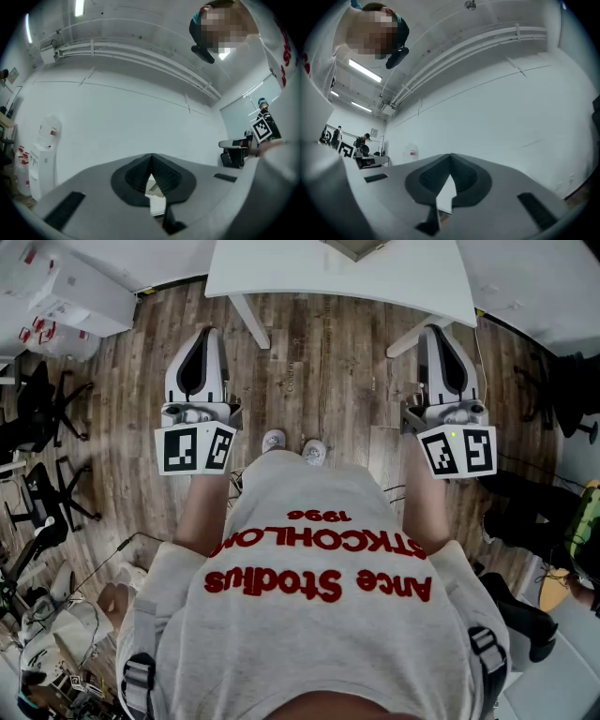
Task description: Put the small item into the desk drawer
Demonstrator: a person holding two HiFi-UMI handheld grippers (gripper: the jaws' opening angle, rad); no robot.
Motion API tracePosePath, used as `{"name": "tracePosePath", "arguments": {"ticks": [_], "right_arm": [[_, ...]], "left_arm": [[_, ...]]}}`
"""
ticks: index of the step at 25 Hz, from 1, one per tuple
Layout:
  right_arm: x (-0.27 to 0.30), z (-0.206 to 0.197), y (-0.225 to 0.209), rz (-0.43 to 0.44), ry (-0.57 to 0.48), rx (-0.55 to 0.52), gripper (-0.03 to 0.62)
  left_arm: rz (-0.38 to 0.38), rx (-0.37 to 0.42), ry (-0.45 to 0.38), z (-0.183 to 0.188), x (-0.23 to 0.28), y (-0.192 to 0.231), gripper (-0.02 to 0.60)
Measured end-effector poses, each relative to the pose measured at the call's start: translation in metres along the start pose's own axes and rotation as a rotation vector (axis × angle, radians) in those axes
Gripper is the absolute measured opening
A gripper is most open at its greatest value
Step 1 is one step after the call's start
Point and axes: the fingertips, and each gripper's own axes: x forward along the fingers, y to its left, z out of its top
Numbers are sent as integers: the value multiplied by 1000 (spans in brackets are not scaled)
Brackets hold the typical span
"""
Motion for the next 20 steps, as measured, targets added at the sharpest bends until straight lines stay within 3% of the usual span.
{"name": "tracePosePath", "arguments": {"ticks": [20], "right_arm": [[19, -8, -20, 31, 0, 70, 6]], "left_arm": [[24, 10, 15, -13, 18, 3, 5]]}}
